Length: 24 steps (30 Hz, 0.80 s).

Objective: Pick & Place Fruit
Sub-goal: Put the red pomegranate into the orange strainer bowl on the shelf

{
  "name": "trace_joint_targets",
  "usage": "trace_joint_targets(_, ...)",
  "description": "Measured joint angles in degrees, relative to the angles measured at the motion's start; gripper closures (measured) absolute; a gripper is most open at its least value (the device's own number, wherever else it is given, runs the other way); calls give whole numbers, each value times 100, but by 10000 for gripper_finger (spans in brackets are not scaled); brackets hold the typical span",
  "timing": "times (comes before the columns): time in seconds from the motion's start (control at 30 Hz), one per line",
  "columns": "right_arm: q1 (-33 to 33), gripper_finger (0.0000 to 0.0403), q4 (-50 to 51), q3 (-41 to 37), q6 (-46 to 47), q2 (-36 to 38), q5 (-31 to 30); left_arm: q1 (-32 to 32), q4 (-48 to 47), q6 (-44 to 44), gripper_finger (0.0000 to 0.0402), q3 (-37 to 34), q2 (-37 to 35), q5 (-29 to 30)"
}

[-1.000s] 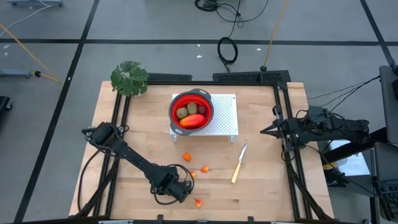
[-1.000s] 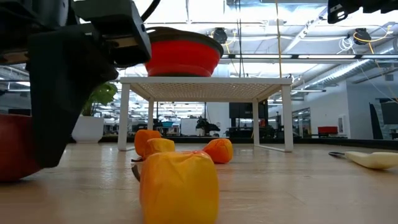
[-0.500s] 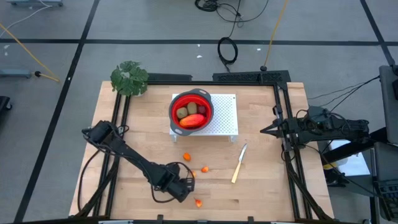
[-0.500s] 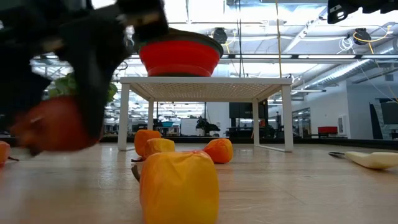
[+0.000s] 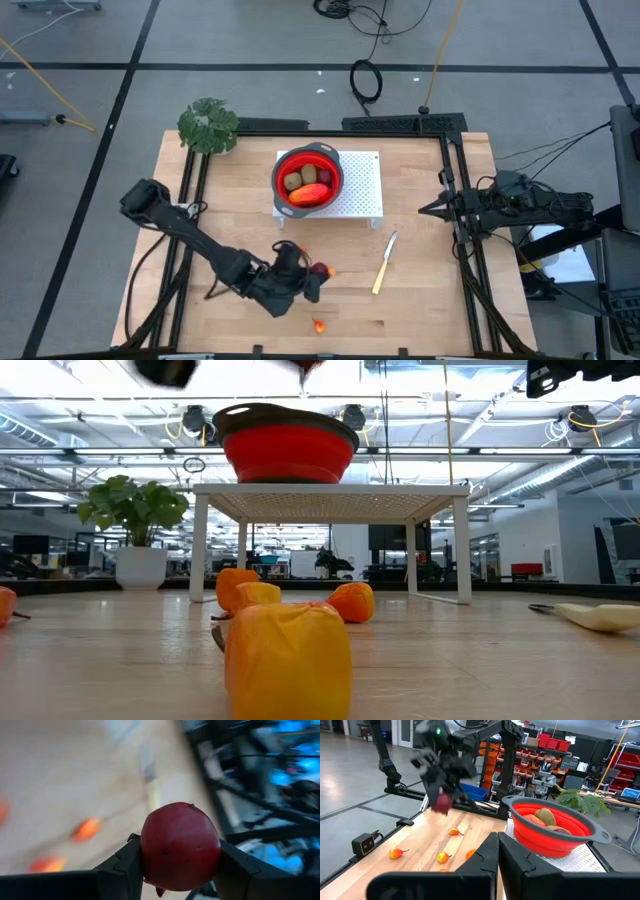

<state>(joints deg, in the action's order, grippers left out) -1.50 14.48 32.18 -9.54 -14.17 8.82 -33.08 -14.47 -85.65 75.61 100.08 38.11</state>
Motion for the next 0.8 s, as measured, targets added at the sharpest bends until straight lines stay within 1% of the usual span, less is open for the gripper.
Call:
trace_joint_targets(0.07,0,403,2,0,-35,0,0,0,656,1052,222,0,-29,239)
trace_joint_targets(0.17,0,403,4,0,-75,0,1,10,1705,2430,226,0,-42,400)
trace_joint_targets(0.27,0,403,4,0,-76,0,0,11,2640,3548,234,0,-42,398)
trace_joint_targets(0.37,0,403,9,0,-77,0,2,11,3568,4480,234,0,-42,327)
trace_joint_targets(0.43,0,403,10,0,-76,0,2,11,4204,5129,228,0,-42,166)
trace_joint_targets(0.57,2,403,13,0,-79,0,2,11,5356,6315,224,0,-42,-364)
trace_joint_targets(0.67,0,403,15,0,-78,0,2,11,5947,7023,230,0,-42,-807)
trace_joint_targets(0.8,0,403,17,0,-77,0,2,11,6565,7685,234,0,-42,-1511)
